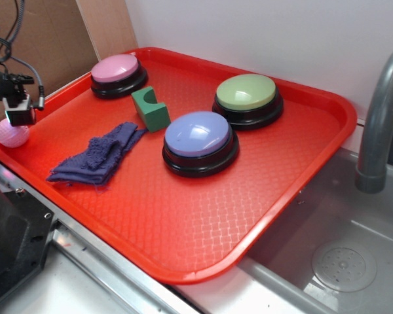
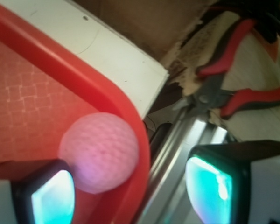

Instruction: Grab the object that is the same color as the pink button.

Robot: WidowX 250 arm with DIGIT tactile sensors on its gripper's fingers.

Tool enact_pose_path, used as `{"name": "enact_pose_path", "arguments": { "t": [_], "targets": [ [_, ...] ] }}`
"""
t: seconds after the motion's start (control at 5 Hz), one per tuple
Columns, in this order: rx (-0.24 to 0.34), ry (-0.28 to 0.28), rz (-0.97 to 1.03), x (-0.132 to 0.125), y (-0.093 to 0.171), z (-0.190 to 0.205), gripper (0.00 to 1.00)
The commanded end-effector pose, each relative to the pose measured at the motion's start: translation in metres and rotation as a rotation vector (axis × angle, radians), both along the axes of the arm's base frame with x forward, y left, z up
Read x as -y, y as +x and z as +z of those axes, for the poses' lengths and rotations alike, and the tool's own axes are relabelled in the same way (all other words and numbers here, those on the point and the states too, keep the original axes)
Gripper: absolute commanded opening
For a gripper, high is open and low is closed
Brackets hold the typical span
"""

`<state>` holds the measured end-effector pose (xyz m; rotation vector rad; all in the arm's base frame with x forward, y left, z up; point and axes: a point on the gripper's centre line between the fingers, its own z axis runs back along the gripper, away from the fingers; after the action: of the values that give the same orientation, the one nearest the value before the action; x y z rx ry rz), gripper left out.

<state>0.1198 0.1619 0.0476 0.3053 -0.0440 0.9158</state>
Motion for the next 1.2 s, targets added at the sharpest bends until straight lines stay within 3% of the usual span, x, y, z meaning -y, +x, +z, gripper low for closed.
{"name": "enact_pose_path", "arguments": {
  "t": [0.0, 0.2, 0.4, 1.0],
  "targets": [
    [0.03, 0.043, -0.038, -0.005, 0.009, 0.0, 1.0],
    [0.034, 0.06, -0.043, -0.006, 0.009, -0.003, 0.8],
    [0.022, 0.05, -0.021, -0.007, 0.008, -0.005, 0.0],
    [-0.001, 0.017, -0.024, 0.002, 0.007, -0.009, 0.0]
  ]
}}
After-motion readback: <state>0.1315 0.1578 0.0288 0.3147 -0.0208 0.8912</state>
